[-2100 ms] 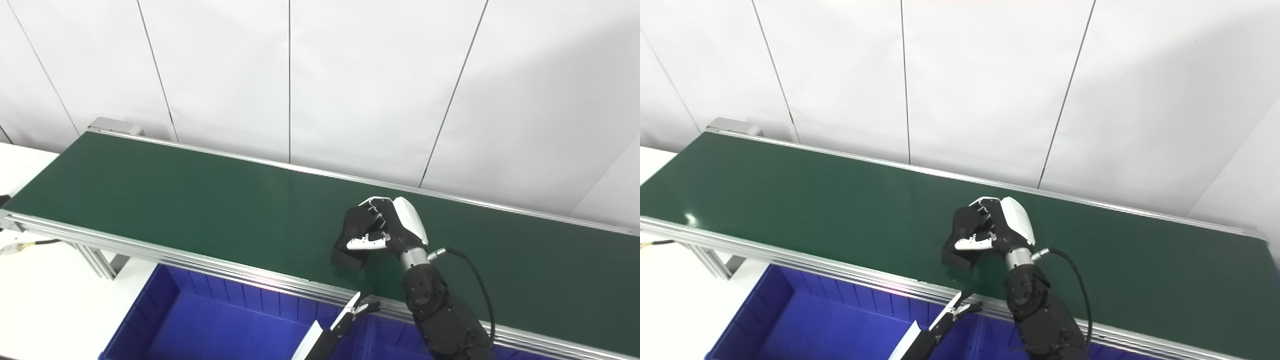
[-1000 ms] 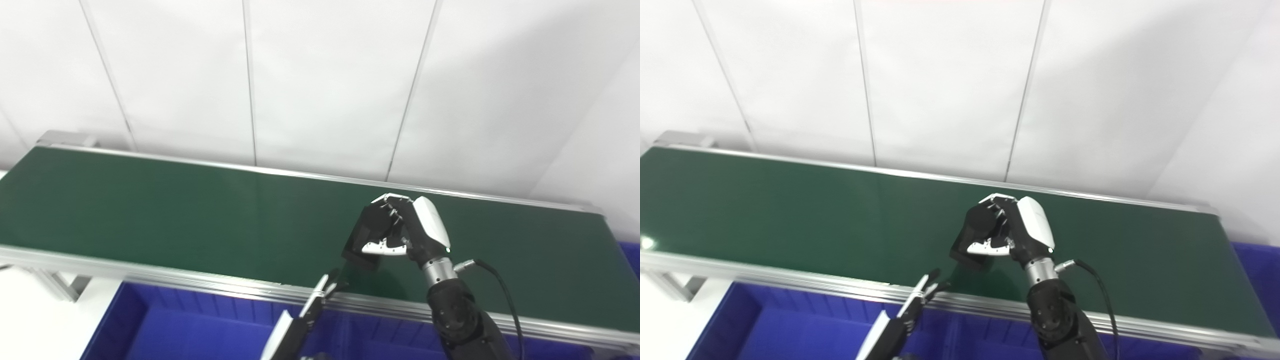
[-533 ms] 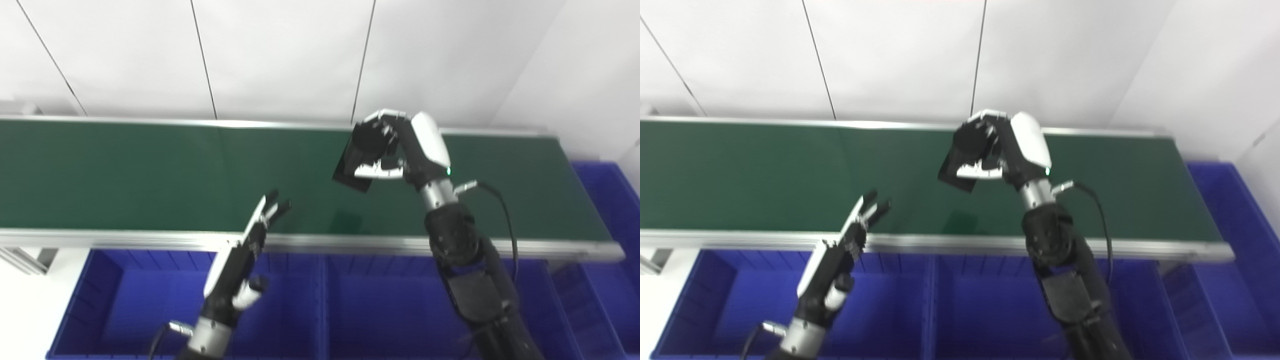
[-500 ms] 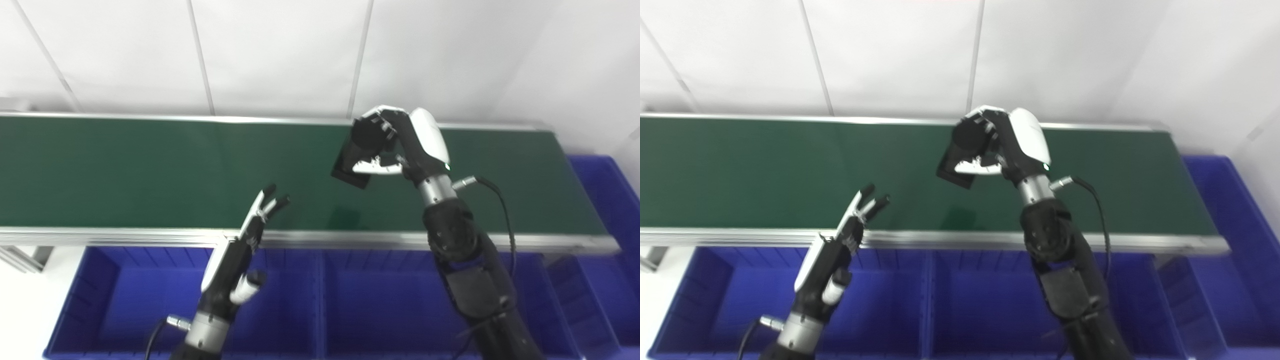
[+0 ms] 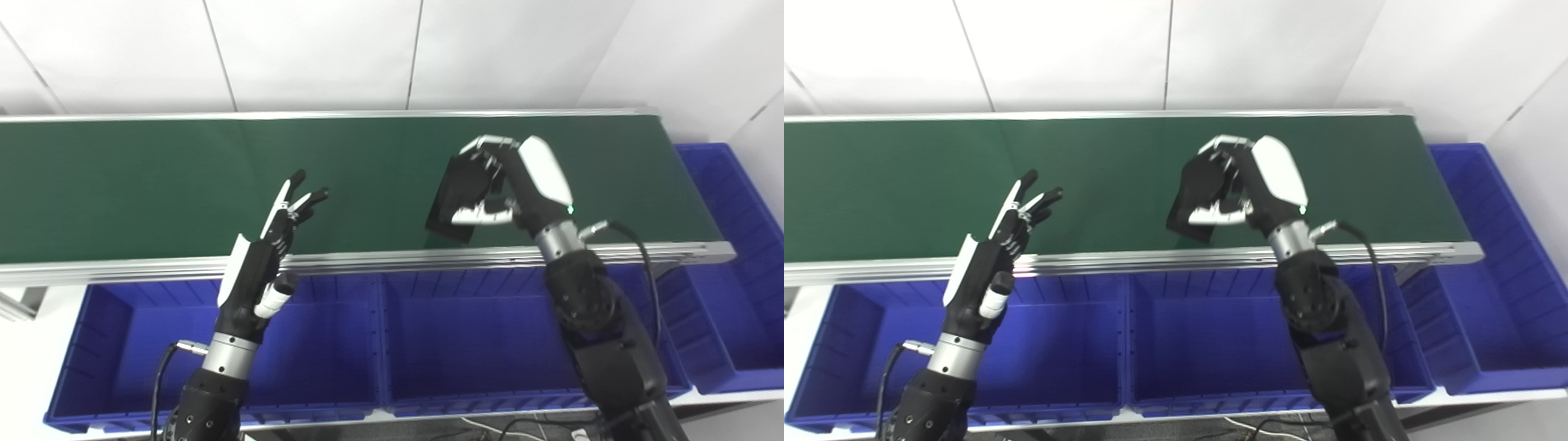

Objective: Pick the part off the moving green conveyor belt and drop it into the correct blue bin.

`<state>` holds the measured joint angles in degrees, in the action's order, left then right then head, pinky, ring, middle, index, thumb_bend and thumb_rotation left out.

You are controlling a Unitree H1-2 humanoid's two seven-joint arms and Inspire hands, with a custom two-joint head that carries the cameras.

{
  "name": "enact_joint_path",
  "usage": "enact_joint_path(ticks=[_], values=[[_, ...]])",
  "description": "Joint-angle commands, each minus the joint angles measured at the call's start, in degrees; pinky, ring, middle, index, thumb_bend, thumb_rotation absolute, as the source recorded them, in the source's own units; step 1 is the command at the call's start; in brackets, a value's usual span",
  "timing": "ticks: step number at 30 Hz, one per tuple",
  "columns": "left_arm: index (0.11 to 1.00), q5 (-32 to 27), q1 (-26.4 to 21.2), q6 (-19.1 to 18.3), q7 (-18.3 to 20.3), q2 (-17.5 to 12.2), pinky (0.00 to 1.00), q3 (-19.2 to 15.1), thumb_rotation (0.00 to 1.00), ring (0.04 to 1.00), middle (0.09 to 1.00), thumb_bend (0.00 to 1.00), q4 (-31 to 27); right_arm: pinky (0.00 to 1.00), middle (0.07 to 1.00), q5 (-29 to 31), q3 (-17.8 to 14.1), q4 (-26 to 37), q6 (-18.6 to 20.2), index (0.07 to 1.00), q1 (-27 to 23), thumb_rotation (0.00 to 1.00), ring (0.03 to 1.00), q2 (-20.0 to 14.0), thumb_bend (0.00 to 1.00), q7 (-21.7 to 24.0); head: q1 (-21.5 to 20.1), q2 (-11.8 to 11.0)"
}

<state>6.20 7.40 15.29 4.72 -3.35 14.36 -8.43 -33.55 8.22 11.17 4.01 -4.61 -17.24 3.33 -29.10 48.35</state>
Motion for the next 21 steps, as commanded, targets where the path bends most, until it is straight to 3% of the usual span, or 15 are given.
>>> enact_joint_path(ticks=[1,10,14,21], values=[[1.0,0.2,-0.9,1.8,0.2,0.4,0.92,-0.2,1.0,0.92,0.876,0.81,-0.5,0.24,0.406,-0.3,-0.3,2.8,-2.7,0.526,1.0,0.0,0.302,-1.5,0.52,-0.3,0.1,0.1],[1.0,0.4,-0.1,1.9,0.6,0.5,0.91,-0.2,1.0,0.911,0.881,0.81,-0.3,0.25,0.406,-0.4,1.9,5.8,-3.4,0.521,8.4,0.0,0.303,-3.0,0.52,1.6,1.4,-1.4],[1.0,0.4,-0.1,2.0,0.6,0.6,0.9,-0.4,1.0,0.903,0.872,0.8,-0.4,0.26,0.408,-1.0,3.7,4.3,-4.0,0.523,9.5,0.0,0.308,-2.8,0.52,1.6,1.5,-1.3],[1.0,0.5,-0.1,2.4,0.6,0.6,0.91,-0.5,1.0,0.902,0.869,0.79,-0.1,0.26,0.394,-4.4,7.0,-0.9,-8.6,0.515,10.0,0.0,0.3,-2.7,0.52,-0.8,1.6,-1.3]])
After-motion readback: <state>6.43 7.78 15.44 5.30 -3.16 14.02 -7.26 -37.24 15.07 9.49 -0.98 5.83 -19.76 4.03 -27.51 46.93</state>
